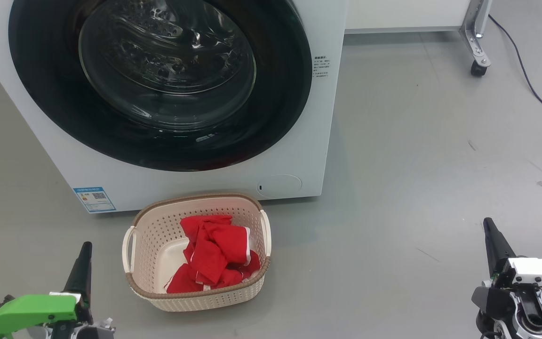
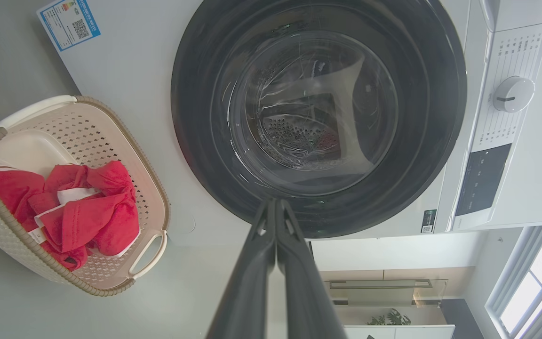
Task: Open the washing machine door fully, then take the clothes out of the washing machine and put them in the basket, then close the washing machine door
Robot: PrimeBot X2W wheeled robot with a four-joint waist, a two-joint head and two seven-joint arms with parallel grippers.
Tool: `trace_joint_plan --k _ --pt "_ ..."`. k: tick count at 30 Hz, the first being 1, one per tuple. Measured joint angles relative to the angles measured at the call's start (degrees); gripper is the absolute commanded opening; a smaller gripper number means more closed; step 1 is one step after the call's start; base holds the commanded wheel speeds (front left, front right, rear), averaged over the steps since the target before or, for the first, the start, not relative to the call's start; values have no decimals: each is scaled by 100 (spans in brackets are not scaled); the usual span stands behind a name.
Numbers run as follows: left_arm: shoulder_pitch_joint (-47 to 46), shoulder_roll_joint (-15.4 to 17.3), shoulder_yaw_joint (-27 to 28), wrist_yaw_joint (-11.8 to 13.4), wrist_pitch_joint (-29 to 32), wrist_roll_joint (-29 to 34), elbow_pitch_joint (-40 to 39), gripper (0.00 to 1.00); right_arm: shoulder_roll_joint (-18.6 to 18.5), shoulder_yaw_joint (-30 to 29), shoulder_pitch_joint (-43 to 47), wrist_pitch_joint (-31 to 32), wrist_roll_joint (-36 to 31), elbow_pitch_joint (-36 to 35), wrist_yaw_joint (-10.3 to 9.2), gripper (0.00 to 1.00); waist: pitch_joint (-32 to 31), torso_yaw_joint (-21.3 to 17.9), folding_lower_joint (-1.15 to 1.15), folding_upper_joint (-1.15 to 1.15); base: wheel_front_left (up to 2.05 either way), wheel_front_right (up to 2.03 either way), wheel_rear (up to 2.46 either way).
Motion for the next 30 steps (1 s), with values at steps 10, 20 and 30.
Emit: trace_joint_plan --k 10,20,30 --pt "-5 1 8 0 7 0 19 0 -1 -5 -18 26 0 44 35 0 -2 0 0 0 0 0 0" --pt "-24 1 14 0 8 0 41 0 -1 -12 -36 32 -1 79 40 0 -3 -1 0 0 0 0 0" --pt "-27 1 24 0 34 0 54 0 0 -21 -86 33 -1 109 40 0 -4 -1 0 0 0 0 0"
